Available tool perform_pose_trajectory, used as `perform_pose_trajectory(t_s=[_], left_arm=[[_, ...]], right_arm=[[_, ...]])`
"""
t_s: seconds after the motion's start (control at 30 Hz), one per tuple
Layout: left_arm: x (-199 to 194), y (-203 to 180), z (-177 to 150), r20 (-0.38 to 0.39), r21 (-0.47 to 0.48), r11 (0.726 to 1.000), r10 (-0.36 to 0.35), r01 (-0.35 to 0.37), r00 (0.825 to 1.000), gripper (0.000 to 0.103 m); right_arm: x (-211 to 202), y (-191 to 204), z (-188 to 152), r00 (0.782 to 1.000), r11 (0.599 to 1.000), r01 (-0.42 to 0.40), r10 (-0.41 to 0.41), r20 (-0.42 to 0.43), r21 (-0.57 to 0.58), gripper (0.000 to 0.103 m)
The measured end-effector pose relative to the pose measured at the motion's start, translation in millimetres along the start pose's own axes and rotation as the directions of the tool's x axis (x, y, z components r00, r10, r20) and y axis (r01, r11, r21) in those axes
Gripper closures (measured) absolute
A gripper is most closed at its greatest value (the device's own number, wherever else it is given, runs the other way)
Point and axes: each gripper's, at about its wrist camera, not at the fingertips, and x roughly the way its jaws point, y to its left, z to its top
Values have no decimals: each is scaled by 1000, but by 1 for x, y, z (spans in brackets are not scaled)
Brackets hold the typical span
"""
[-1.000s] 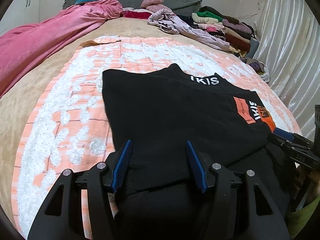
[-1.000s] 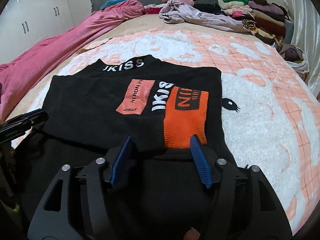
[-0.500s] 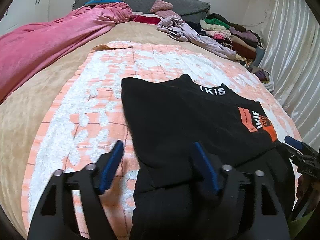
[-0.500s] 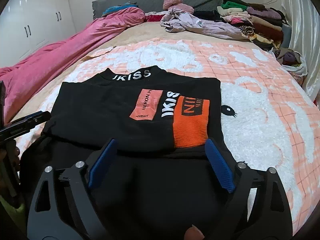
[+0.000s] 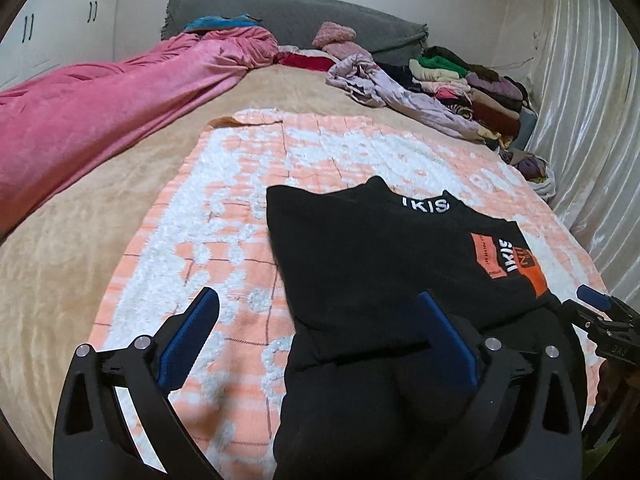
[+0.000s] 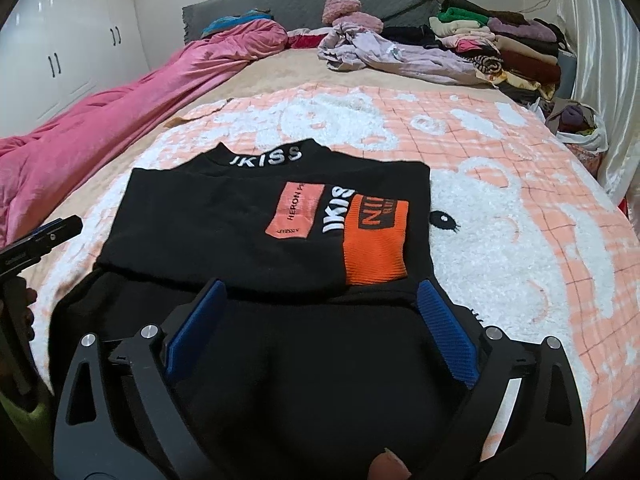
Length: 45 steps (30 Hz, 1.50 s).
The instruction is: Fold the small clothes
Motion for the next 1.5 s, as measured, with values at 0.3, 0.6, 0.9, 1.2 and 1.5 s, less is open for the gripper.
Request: perform_pose_trajectory(t_s=[0.3,0.6,0.9,1.2,1.5], left_arm=[[-31,-5,-3,34,-11,1000,20,-20,999,5],[-67,-1,-9,69,-31,999,34,-32,997,5],[-88,2,-22,70,-38,997,66,-64,995,5],[-98,4,-42,41,-26,993,112,-111,993,5],[-102,7,-59,7,-25,991,132,-132,991,5]], right_arm=[[-27,0,2,999,1000,-14,14,43,-2,12],[-47,-1,1,997,999,-34,34,65,3,10],[-68,2,-8,995,998,-53,55,79,-25,10],[-82,-2,-24,996,998,-52,55,72,-48,10],[-86,-10,-46,998,997,-46,48,38,-57,10]])
